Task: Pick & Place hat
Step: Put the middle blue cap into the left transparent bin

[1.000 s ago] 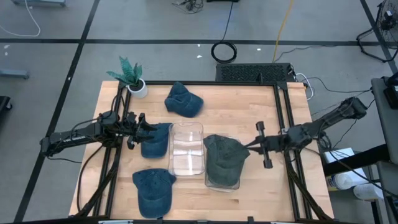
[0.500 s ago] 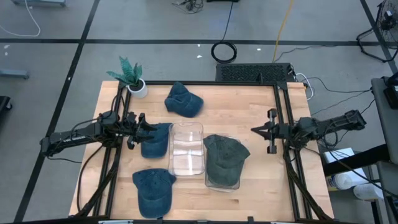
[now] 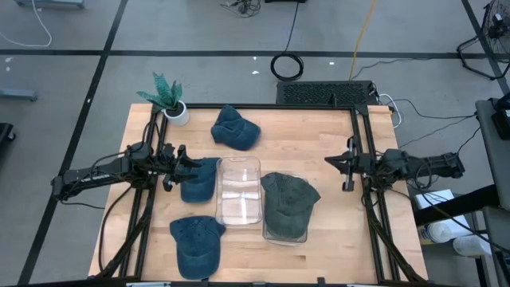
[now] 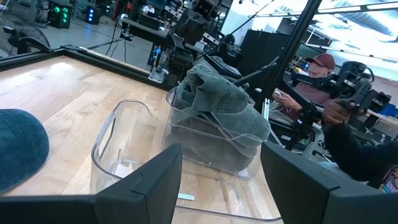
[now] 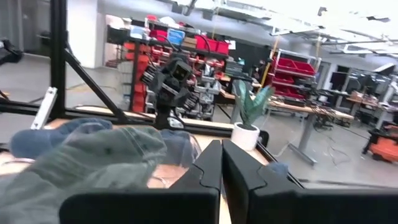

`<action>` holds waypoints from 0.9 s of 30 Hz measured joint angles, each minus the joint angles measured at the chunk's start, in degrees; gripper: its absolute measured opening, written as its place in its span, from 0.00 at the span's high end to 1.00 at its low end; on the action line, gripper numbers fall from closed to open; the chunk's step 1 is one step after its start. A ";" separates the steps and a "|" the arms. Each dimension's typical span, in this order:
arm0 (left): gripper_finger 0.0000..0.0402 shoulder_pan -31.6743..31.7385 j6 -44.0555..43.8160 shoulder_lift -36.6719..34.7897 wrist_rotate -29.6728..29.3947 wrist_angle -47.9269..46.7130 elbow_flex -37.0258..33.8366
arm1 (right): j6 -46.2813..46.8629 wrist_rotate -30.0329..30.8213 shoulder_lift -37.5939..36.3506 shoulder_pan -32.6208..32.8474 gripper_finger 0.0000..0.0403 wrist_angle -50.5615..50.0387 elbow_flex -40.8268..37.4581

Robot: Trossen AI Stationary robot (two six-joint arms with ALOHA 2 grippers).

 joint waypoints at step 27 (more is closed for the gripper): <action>0.43 -0.02 0.00 0.01 0.00 0.02 0.00 | 6.29 -11.74 -6.42 -11.64 1.00 1.00 -7.45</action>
